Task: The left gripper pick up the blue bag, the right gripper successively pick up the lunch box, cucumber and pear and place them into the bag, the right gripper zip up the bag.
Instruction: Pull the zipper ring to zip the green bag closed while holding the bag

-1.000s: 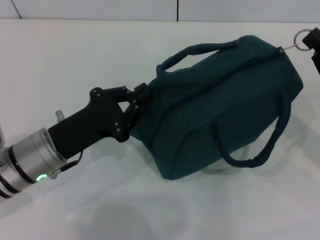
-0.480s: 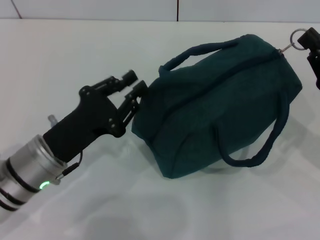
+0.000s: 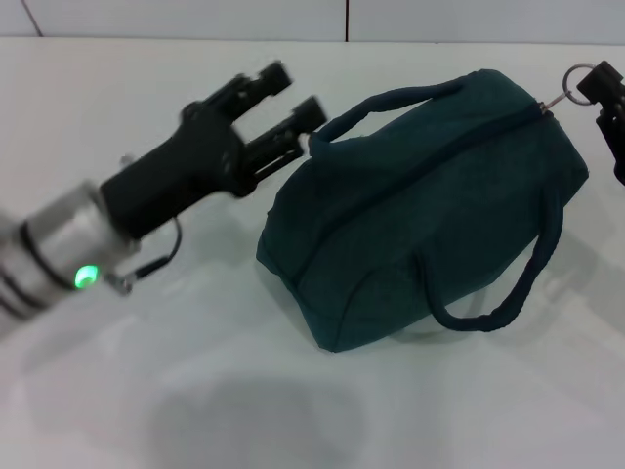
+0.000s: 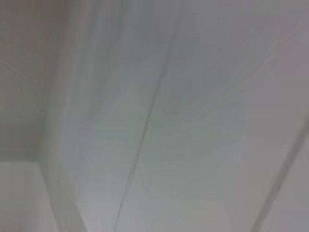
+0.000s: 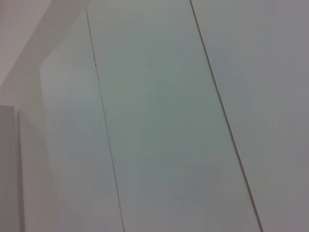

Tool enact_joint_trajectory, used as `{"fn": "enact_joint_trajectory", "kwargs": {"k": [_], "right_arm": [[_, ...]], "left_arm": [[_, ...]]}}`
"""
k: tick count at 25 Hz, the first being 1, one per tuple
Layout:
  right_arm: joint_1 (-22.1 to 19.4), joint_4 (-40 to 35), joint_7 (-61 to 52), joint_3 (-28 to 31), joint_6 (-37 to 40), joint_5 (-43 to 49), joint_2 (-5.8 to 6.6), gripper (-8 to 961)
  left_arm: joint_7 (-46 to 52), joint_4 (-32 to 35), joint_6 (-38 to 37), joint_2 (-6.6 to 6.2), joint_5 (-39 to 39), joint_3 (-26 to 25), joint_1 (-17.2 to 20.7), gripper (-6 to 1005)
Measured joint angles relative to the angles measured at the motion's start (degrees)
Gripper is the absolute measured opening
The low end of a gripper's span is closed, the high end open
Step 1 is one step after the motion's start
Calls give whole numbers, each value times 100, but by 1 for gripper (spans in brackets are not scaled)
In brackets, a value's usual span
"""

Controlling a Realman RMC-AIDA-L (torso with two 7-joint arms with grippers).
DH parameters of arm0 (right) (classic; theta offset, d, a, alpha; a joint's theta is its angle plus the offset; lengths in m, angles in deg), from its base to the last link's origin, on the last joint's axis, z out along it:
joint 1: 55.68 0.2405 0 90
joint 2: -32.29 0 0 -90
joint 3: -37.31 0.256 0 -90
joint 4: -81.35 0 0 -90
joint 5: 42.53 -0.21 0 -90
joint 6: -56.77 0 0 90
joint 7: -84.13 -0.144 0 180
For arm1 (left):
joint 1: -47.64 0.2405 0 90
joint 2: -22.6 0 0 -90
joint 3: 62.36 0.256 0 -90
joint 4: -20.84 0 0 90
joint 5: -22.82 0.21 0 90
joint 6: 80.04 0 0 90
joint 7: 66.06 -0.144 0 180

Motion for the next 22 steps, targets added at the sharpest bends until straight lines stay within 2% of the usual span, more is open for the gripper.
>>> {"fn": "enact_joint_trajectory", "kwargs": {"k": [2,6,10,13,15,22], "right_arm": [[0,11,0,0,26,2,-3,16],[2,15,0,-11,42,4,-4,16],[3,16,0,-38,59,10,-4,17],[3,15,0,-83,93,14,-4,17],[7,15,1,-87,105,15,-4,18],[44,7,1,-132,110,16,-4,19]], "left_arm": [[751,-441,25,1,284,5,-444,664],[1799,-1172,49,-9,834,13,-1195,744],[2694,-1632,7,-102,1442,21,-1759,785],[3022,-1665,-30,-163,1876,24,-2037,786],[3138,-1667,-44,-161,2124,25,-2168,786],[3386,-1740,78,-30,2653,26,-2449,787]]}}
